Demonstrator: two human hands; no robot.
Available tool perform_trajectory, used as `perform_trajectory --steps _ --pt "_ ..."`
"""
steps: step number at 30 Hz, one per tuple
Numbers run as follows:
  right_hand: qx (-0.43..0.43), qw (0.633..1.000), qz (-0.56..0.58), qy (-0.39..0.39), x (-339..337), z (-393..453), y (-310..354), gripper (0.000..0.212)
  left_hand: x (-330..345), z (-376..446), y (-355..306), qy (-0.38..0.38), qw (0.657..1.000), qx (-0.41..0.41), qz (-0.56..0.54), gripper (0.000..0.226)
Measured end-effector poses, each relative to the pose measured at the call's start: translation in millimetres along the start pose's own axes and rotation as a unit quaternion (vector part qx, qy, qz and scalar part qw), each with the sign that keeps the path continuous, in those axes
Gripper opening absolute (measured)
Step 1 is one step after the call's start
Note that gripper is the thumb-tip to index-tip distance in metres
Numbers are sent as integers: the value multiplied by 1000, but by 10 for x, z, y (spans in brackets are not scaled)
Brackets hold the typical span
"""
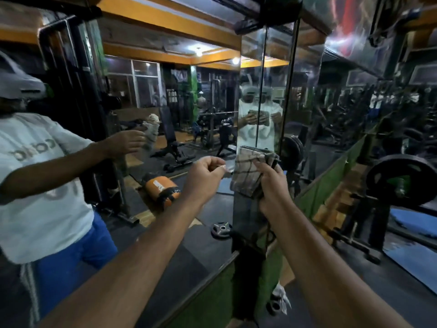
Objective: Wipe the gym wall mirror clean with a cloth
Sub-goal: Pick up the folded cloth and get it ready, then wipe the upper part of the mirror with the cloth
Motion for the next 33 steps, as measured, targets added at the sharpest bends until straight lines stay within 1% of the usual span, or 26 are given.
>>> perform_trajectory --steps 3,7,9,12,17,21,25,28,30,33 --pt "-14 1000 -9 20 44 621 162 18 274 380 -335 -31 999 16 -17 6" --pt "-48 997 -4 53 239 1326 267 19 489 858 -744 -72 995 64 -15 4" --pt "-72 995 5 67 350 1618 286 20 542 1078 -937 -92 992 91 11 8" --pt "-119 989 27 82 510 2036 338 31 622 1457 -1173 -103 983 148 42 10" --pt "-185 980 40 68 701 2569 533 32 756 2006 -1459 -139 956 246 81 13" --pt "-243 966 24 80 850 3015 750 29 892 2372 -1815 -163 929 306 129 22" --pt "-280 956 18 85 998 3484 880 23 1001 2704 -2108 -195 906 333 172 25" --pt "-300 950 5 87 1100 3808 891 29 1082 2948 -2260 -216 888 349 208 28" --pt "-329 940 -1 88 1146 4027 868 32 1146 3089 -2351 -232 867 365 247 30" --pt "-376 923 -16 79 1213 4340 869 30 1245 3275 -2515 -266 835 372 306 38"
Point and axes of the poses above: each hand's wrist, its own z-axis towards the middle knuckle, its own x-axis out of the palm, y = z × x, the point moved 2 cm from there along z, towards the middle knuckle, and after that the axes turned 14 degrees about -x, right-handed, at the moved point
